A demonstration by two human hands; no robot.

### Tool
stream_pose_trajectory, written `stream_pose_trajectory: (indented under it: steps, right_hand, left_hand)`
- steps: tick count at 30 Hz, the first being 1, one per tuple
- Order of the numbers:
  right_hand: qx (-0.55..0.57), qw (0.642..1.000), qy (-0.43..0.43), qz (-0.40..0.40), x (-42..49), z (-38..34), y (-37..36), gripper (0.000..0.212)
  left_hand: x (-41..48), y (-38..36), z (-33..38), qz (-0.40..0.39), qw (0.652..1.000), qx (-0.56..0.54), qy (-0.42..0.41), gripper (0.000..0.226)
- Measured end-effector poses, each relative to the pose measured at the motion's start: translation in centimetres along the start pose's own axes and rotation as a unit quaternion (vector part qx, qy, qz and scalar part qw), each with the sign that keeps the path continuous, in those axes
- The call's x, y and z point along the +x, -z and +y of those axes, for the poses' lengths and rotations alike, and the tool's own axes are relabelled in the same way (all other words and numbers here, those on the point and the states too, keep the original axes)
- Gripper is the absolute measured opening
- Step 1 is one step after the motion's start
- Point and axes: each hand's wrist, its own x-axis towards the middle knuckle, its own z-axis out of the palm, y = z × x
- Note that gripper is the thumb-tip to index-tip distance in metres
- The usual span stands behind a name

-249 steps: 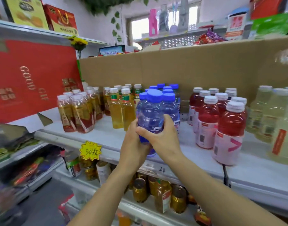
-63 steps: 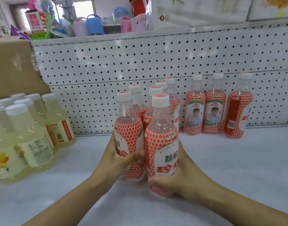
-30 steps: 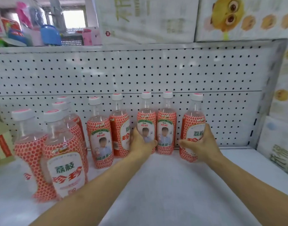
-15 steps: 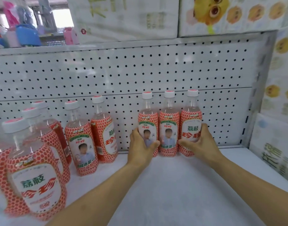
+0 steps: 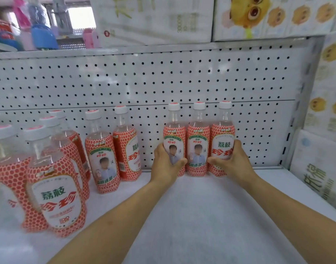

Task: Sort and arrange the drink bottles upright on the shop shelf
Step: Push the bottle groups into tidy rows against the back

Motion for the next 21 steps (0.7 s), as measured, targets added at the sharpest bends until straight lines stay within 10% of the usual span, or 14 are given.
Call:
stream_pose_trajectory:
  steps: [6,11,15,21]
  right_hand:
    - [-0.001,1.0,-0.017,-0.011,-0.3,-1.0,-0.1,0.078]
    - [-0.043,0.966,0.161,0.199,-3.1,-4.4,-0.2,0.077]
    - [0.013,0.953,0.301,0.045,-6.0,-8.8,-4.0,0.051]
    - [0.038,0.965,0.201,-0.166,-7.3,-12.8,-12.4,0.062]
  left_hand:
    - [-0.3,0.6,1.1,-0.019,0.999,0.017,0.023,0.086]
    - [-2.9,3.9,2.0,-0.053,0.996,0.073,-0.021,0.096]
    - [-6.3,8.8,1.2,-0.003,0.988,0.105,-0.11,0.07]
    - [-11.4,14.8,-0.1,0.023,0.981,0.101,-0.164,0.045]
